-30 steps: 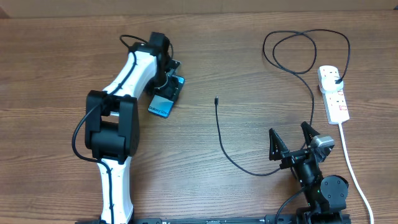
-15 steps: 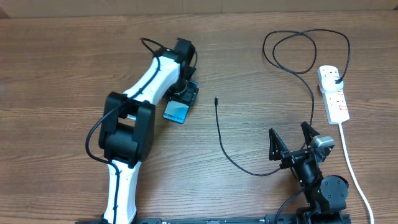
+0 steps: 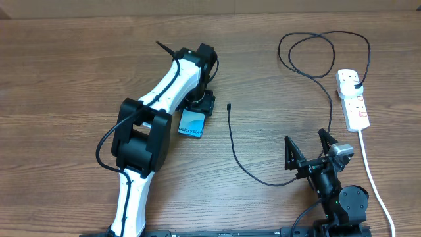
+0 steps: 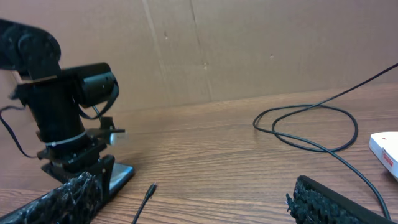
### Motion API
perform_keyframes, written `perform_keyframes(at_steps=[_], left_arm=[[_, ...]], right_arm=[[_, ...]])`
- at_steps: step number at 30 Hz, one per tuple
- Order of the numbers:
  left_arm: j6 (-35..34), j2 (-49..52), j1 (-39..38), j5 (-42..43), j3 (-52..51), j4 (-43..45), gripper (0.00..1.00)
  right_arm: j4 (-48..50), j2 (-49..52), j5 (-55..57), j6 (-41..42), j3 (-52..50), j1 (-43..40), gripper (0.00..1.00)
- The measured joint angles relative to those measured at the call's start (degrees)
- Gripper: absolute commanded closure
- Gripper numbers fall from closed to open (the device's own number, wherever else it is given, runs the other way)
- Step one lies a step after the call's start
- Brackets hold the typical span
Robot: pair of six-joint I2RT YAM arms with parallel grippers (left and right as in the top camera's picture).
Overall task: Plug charger to phone and switch on socket
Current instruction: 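Lift the phone with the left gripper and carry it toward center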
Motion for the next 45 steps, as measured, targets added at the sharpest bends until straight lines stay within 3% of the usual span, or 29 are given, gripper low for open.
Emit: perform_keyframes(at_steps=[2, 10, 24, 36, 45], left_arm=[[-0.5, 0.0, 0.0, 0.0, 2.4, -2.1, 0.96], [-1.0, 0.0, 0.0, 0.5, 7.6, -7.9, 0.96], [-1.6, 0.0, 0.0, 12.8, 7.7, -15.5, 0.96], [-15.3, 0.0, 0.0, 16.0, 7.7, -23.4, 0.96], [-18.8, 0.0, 0.0, 26.1, 7.8, -24.1, 0.96]], right_arm=[[0.0, 0.0, 0.0, 0.0, 0.0, 0.0, 0.0], [0.0, 0.0, 0.0, 0.0, 0.0, 0.0, 0.0], [0.0, 0.0, 0.0, 0.0, 0.0, 0.0, 0.0], [0.0, 0.0, 0.0, 0.0, 0.0, 0.0, 0.0], [0.0, 0.0, 0.0, 0.0, 0.0, 0.0, 0.0]])
